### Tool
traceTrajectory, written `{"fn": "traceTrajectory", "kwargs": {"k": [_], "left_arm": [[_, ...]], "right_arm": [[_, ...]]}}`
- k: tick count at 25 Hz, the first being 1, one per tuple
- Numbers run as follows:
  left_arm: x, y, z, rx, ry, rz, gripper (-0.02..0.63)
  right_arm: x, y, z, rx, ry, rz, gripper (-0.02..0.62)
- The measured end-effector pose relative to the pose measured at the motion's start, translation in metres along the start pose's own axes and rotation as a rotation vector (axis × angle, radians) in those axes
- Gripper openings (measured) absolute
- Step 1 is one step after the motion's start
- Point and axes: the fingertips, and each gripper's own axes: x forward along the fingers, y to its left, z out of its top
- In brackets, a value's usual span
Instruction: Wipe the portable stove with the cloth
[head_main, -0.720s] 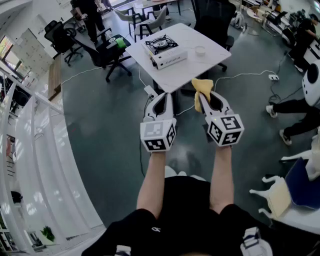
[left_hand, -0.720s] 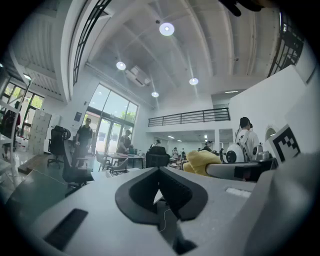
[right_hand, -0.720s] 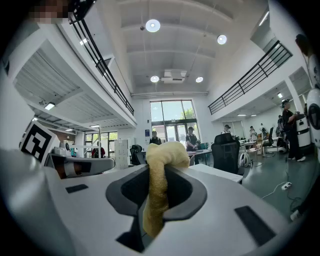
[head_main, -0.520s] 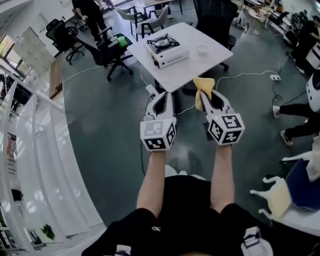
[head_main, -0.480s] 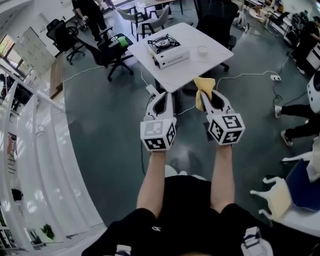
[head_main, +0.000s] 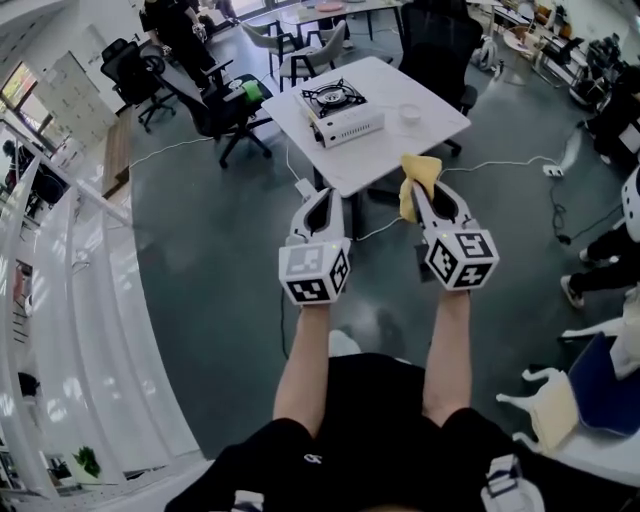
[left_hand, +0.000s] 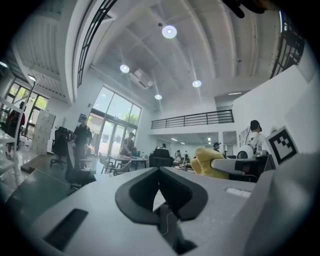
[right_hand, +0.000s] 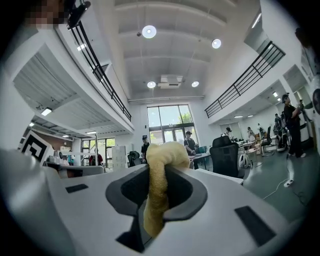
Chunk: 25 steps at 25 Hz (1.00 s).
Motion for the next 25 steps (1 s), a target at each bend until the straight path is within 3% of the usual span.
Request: {"fn": "traceTrajectory", "kwargs": {"k": [11, 19, 25], "left_arm": [[0.021, 0.049, 0.013, -0.014, -0.024, 0.045, -0.006], [0.085, 0.08, 0.009, -0.026, -0.03, 0.012, -0.006], [0.151, 0.099, -0.018, -0.02, 0.049, -0.057, -0.006]], "right_arm": [[0.055, 0.015, 0.01, -0.009, -0.017, 0.063, 0.058], [0.112, -0.013, 0.01, -0.014, -0.03, 0.027, 0.058], [0.172, -0.048, -0.011, 0.028, -0.021, -0.057, 0.058]]}}
